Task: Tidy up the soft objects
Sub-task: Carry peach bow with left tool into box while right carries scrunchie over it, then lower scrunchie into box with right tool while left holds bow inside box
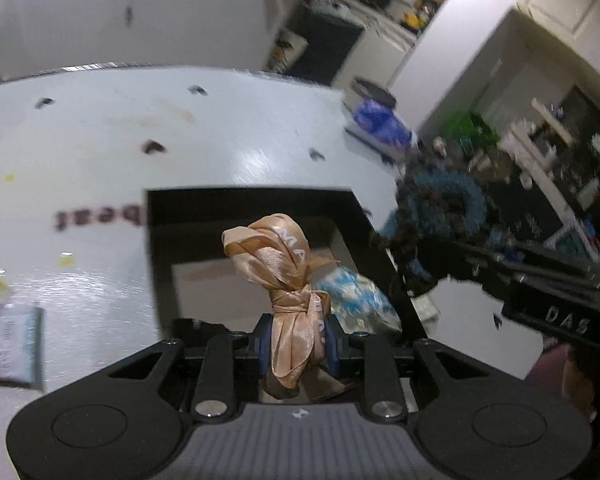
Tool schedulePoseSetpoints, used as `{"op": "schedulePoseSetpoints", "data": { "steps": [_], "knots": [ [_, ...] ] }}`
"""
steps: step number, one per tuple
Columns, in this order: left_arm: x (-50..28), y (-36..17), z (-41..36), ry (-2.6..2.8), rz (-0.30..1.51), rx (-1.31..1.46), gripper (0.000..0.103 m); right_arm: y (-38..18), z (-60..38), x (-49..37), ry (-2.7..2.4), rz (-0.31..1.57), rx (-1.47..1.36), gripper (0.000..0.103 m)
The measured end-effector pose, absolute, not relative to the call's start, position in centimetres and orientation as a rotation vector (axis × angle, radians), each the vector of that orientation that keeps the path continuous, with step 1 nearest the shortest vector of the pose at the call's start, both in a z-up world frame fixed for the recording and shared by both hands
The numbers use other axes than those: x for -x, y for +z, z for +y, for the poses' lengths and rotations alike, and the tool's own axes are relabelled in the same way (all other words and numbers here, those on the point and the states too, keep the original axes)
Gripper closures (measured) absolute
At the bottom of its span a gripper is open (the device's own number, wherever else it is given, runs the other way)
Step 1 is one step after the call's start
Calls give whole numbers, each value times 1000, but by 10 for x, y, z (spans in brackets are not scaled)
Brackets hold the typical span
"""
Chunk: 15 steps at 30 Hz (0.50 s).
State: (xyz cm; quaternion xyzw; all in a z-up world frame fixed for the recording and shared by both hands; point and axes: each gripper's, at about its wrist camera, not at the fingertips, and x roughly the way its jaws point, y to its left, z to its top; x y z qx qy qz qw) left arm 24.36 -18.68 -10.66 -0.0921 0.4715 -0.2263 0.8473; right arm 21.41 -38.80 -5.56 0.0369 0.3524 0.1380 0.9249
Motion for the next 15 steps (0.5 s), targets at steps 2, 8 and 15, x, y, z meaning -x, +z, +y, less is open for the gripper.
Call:
{"op": "schedulePoseSetpoints", "data": {
  "steps": [2, 8, 15],
  "knots": [
    [-252, -116, -197, -488, 1036, 173, 75, -58, -393, -219, 280, 736, -75, 66],
    [-270, -146, -212, -446, 1153, 168, 75, -66, -391, -248, 331, 799, -82, 66],
    [-272, -169, -216, -393, 1229, 217, 62, -90, -372, -295, 332, 949, -88, 65]
  ]
}}
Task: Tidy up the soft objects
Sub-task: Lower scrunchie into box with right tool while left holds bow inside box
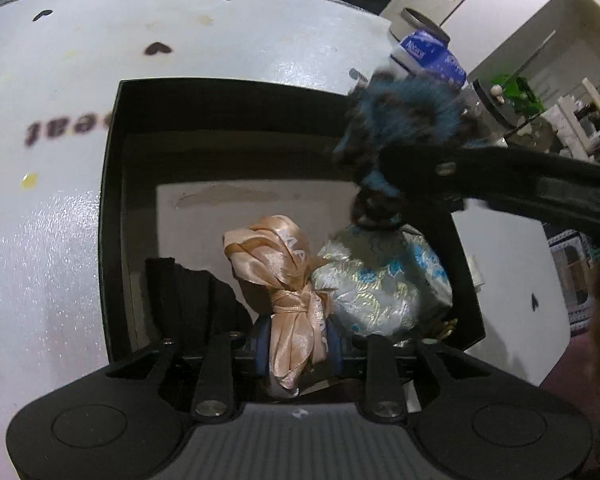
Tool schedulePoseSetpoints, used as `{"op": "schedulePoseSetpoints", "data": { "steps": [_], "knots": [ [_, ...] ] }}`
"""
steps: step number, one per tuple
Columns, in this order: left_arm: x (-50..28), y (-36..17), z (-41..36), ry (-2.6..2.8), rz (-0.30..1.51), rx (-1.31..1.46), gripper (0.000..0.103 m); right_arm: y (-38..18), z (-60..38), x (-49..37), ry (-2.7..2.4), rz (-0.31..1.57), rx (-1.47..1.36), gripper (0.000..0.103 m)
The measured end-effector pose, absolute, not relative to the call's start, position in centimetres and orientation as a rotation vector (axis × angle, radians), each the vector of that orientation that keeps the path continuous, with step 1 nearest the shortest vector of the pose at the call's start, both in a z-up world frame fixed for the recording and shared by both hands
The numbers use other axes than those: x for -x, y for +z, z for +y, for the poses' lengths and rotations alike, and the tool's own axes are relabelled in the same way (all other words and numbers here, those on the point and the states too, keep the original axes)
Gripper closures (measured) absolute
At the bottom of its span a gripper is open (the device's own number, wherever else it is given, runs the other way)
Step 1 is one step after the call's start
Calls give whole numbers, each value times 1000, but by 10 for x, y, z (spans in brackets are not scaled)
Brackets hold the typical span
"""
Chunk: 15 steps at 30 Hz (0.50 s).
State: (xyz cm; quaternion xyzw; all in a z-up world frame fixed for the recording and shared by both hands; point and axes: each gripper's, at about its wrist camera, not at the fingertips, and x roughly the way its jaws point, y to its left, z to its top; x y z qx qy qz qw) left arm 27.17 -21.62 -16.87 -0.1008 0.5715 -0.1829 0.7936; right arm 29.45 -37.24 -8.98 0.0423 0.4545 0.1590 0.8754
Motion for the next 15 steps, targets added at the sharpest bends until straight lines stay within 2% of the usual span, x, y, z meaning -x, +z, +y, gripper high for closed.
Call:
{"op": "schedulePoseSetpoints", "data": {
  "steps": [2, 3, 6, 7, 9, 11, 15],
  "knots": [
    [-270, -167, -213, -413, 1213, 248, 49, -99, -371, -305, 295, 997, -87, 58],
    [-268, -164, -211, -428, 1201, 261, 47, -102, -372, -308, 287, 1010, -96, 54],
    [-263, -154, -209, -443, 1150, 251, 51, -102, -375, -311, 306, 1011, -103, 43],
    [-260, -149, -208, -440, 1129, 249, 52, -99, -376, -309, 304, 1000, -90, 43],
    [-257, -143, -205, -420, 1094, 251, 71, -91, -380, -305, 292, 963, -66, 47],
    [-257, -139, -200, -408, 1082, 255, 79, -83, -385, -304, 296, 934, -70, 53],
    [-263, -137, -195, -406, 1096, 265, 79, -70, -383, -309, 382, 911, -66, 72]
  ]
}}
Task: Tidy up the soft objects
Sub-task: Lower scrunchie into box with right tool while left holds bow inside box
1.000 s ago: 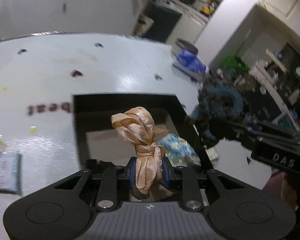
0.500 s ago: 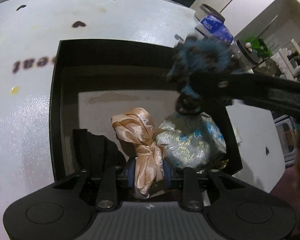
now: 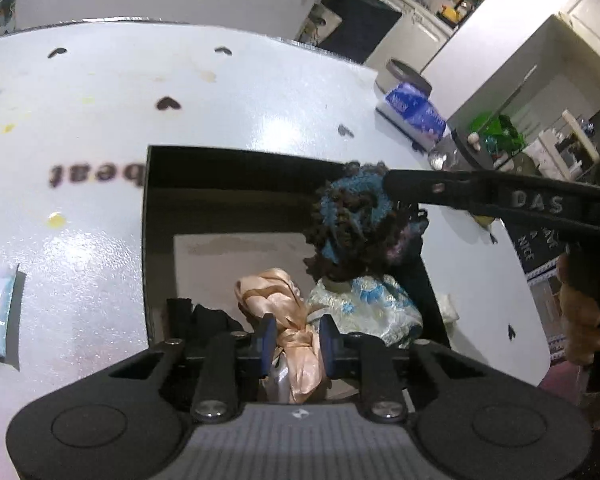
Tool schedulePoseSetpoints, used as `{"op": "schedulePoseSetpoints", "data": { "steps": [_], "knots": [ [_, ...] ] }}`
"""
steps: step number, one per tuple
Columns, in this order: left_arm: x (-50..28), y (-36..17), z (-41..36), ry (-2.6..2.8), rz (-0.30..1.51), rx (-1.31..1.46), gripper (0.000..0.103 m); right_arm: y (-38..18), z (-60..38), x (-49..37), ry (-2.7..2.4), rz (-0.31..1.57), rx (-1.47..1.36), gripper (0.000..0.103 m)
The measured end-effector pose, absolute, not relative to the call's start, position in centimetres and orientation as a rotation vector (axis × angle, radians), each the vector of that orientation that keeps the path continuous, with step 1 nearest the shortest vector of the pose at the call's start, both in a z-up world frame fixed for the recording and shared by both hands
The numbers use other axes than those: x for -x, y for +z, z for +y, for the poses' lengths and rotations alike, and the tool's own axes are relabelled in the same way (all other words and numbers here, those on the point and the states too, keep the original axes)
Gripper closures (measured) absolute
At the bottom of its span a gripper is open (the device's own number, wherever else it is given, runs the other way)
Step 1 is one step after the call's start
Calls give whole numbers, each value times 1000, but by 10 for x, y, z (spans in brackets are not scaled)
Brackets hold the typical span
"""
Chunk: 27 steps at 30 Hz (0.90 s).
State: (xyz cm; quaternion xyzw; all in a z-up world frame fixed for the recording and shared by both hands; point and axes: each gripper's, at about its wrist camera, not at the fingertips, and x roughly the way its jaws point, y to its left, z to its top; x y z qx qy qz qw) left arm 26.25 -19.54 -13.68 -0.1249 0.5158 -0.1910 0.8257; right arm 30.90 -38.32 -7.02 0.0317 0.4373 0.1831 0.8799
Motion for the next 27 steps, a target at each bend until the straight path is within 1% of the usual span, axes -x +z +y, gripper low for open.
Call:
{"op": "schedulePoseSetpoints", "data": {
  "steps": [1, 3, 5, 9, 16, 18, 21, 26, 27],
  "knots": [
    [-264, -137, -197, -410, 1109, 259, 79, -74, -376, -314, 404, 939, -35, 79],
    [-270, -143, -204, -465, 1154, 237, 79, -87, -365, -322, 399, 993, 24, 87],
    [-272, -149, -209, -480, 1195, 208, 79, -103, -358, -331, 366, 1035, 82, 88],
    [-275, -156, -211, -456, 1220, 192, 78, -123, -358, -339, 314, 1065, 95, 88],
    [-274, -159, -213, -453, 1224, 159, 78, -127, -360, -340, 307, 1058, 108, 88],
    [-273, -157, -212, -452, 1214, 171, 79, -120, -363, -337, 307, 1040, 77, 88],
    [-268, -153, -209, -460, 1193, 174, 79, -105, -369, -328, 321, 980, 32, 83],
    [-262, -146, -213, -484, 1178, 140, 79, -85, -380, -312, 324, 923, -25, 81],
    [-262, -145, -214, -487, 1177, 136, 76, -83, -382, -308, 323, 920, -31, 81]
  ]
}}
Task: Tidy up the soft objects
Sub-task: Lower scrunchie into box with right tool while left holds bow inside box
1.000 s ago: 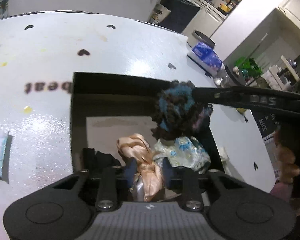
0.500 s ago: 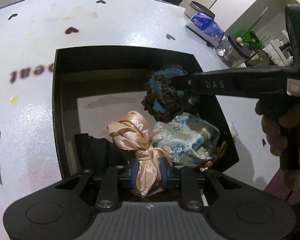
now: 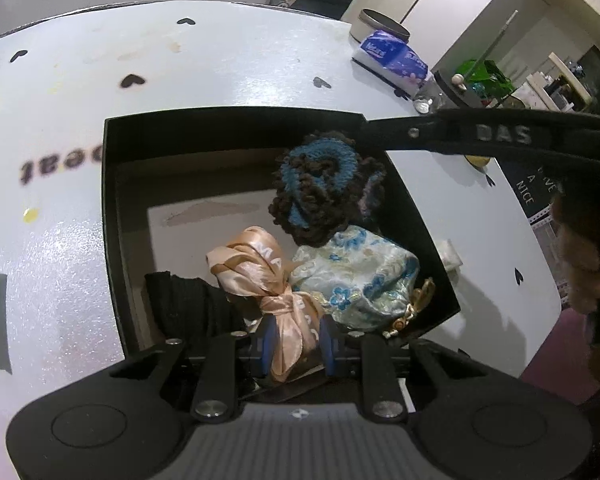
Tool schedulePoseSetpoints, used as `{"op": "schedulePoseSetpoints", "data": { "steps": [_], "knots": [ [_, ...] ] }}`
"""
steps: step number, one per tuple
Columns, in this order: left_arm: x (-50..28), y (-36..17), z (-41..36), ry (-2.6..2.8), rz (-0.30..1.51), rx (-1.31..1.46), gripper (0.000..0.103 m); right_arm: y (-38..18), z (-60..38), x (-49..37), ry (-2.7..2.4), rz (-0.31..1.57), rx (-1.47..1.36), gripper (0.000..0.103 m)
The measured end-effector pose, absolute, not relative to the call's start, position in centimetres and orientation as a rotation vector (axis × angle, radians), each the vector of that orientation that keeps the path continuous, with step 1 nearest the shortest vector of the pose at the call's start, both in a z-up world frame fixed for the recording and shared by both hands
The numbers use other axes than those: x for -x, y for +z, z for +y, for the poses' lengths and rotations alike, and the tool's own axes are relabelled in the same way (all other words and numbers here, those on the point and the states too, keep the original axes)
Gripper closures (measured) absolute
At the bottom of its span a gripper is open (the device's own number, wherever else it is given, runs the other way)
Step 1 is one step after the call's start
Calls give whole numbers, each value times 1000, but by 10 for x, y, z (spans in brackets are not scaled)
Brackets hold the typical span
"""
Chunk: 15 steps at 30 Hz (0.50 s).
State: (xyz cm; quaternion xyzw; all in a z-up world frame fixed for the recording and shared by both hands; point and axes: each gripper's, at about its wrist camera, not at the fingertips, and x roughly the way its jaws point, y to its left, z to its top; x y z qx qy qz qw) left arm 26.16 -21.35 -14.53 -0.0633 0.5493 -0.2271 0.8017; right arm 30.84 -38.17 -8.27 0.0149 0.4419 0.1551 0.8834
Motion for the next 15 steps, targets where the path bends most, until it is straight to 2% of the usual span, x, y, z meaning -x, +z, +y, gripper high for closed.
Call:
{"op": "schedulePoseSetpoints", "data": {
  "steps": [4, 9, 15],
  "knots": [
    [-267, -148, -215, -461, 1175, 126, 69, -76, -389, -294, 314, 901, -53, 80],
    [-277, -161, -221, -474, 1202, 133, 77, -72, -394, -278, 296, 891, -65, 79],
    [-271, -160, -224, -498, 1232, 107, 79, -71, -399, -262, 298, 895, -78, 79]
  ]
}}
